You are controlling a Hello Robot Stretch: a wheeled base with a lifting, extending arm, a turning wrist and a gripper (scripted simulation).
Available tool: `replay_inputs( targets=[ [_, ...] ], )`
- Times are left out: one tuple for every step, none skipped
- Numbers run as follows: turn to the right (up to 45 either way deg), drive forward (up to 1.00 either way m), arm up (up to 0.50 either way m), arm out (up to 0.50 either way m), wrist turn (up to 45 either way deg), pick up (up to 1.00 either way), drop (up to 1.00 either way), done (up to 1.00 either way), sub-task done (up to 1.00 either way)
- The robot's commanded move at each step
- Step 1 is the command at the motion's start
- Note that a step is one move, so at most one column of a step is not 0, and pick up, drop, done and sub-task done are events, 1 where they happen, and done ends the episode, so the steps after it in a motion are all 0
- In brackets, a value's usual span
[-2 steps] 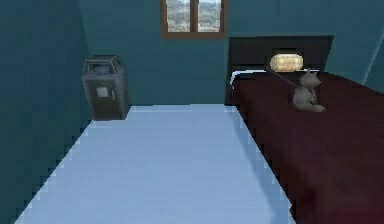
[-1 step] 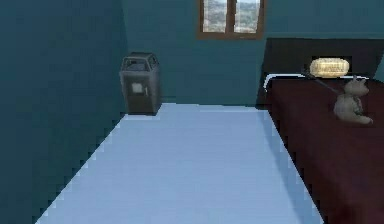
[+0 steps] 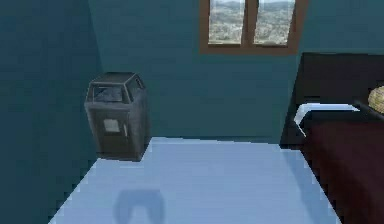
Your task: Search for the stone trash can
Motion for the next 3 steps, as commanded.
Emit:
replay_inputs(
  targets=[
    [0.0, 1.0, 0.0, 0.0, 0.0, 0.0, 0.0, 0.0, 0.0],
    [-36.0, 0.0, 0.0, 0.0, 0.0, 0.0, 0.0, 0.0, 0.0],
    [0.0, 0.0, 0.0, 0.0, 0.0, 0.0, 0.0, 1.0, 0.0]
  ],
)
